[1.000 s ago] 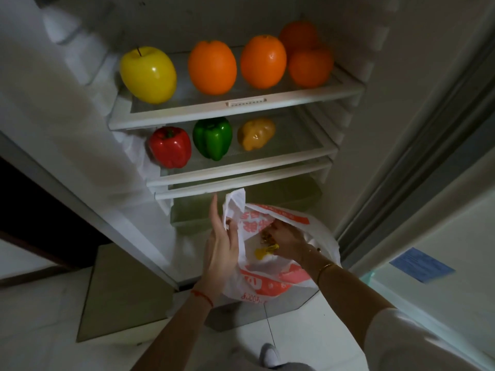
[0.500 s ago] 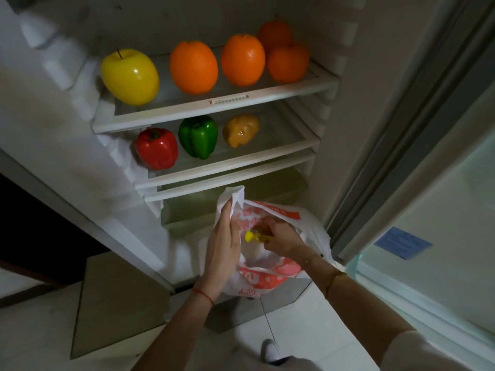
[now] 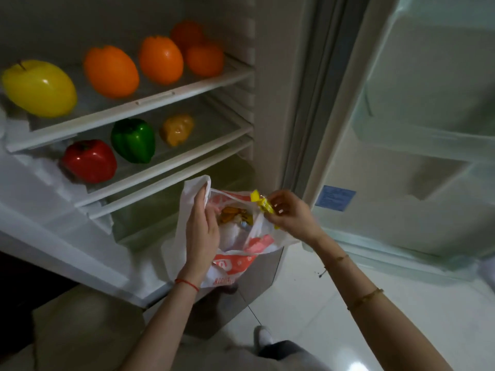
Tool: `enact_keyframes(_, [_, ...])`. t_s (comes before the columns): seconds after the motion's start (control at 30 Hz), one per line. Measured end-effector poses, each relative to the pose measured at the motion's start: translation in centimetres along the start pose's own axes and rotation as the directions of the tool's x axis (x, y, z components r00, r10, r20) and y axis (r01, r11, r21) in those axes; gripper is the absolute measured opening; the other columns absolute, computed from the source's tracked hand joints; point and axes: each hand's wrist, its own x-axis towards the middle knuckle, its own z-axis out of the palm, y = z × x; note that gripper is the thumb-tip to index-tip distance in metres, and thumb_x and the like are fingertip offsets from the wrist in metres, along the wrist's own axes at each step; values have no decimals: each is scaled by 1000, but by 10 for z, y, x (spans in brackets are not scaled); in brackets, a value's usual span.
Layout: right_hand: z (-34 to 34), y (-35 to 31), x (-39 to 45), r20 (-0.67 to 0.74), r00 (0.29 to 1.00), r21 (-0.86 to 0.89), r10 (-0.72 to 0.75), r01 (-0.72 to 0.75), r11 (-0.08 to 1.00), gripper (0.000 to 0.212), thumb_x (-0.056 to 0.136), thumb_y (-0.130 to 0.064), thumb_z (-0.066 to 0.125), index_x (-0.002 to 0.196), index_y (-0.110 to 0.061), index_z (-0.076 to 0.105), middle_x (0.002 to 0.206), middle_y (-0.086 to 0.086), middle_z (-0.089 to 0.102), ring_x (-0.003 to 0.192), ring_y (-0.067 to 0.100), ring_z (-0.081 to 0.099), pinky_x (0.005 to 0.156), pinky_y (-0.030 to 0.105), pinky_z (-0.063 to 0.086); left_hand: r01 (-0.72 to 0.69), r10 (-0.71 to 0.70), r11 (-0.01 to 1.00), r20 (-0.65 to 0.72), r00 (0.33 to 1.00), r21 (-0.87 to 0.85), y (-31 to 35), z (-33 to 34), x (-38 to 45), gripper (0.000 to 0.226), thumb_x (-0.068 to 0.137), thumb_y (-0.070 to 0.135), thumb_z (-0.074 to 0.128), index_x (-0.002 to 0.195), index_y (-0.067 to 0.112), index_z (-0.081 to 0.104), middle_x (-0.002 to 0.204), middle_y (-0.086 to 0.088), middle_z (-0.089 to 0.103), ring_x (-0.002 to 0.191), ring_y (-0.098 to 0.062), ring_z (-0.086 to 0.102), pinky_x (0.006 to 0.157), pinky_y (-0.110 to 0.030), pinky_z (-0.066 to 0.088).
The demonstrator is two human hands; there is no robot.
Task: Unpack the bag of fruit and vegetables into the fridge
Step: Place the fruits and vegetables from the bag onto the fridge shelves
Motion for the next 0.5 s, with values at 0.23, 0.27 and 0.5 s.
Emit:
enact_keyframes(0.23, [-67, 37, -25, -164, 984, -244, 68, -107, 964, 34, 77, -13, 78, 105, -9, 60, 91, 2, 66, 77, 20, 61, 70, 29, 47, 0, 0, 1000, -13, 1000, -24, 9, 10, -4, 50, 100, 12, 40, 146, 33, 33, 138, 3, 46, 112, 1, 55, 86, -19, 52])
enact_keyframes(0.27, [-74, 46, -27, -160, 983, -297, 87, -132, 946, 33, 78, -13, 78, 105, -7, 59, 93, 6, 66, 80, 25, 62, 71, 31, 46, -1, 0, 1000, -24, 1000, -21, 8, 12, -3, 50, 101, 12, 39, 146, 32, 33, 139, 1, 46, 114, -3, 56, 87, -20, 52])
enact_keyframes(0.5, [-98, 101, -21, -32, 954, -547, 298, -266, 794, 41, 79, -17, 73, 115, -7, 55, 114, 14, 64, 103, 33, 59, 82, 34, 45, 0, 0, 1000, -106, 994, -3, 11, 28, -6, 49, 100, 8, 39, 146, 27, 36, 139, -3, 47, 118, -8, 54, 90, -20, 52])
